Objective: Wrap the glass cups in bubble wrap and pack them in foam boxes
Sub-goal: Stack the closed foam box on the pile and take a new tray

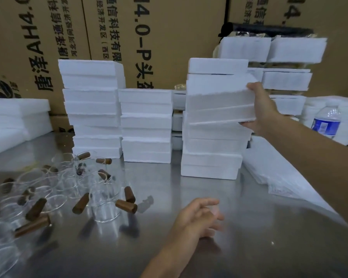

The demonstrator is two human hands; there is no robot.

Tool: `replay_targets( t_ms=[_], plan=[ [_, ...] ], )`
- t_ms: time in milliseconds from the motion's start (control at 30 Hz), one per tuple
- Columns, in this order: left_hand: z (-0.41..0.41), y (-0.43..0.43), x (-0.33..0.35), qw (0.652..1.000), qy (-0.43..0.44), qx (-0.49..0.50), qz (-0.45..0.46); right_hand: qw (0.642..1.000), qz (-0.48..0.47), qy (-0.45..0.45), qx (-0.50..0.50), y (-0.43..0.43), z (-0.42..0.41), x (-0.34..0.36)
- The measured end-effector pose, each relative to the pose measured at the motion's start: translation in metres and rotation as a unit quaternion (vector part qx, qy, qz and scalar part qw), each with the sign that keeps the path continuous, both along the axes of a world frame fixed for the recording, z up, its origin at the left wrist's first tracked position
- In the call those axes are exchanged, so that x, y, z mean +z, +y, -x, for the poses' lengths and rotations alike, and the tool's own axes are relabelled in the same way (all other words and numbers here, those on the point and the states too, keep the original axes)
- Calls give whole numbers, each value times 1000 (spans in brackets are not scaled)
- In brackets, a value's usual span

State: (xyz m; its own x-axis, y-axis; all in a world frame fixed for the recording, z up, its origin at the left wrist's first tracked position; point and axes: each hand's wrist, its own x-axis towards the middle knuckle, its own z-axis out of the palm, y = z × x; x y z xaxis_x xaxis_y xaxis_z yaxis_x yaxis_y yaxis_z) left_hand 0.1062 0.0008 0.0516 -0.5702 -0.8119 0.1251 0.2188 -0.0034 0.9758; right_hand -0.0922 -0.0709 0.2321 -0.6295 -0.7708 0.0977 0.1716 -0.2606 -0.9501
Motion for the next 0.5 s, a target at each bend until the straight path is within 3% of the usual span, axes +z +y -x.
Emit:
replay_targets(
  t_ms=[500],
  plan=[
    [0, 4, 6, 999, 1, 1, 45, 988, -107, 62, -92, -32, 10, -1]
  ],
)
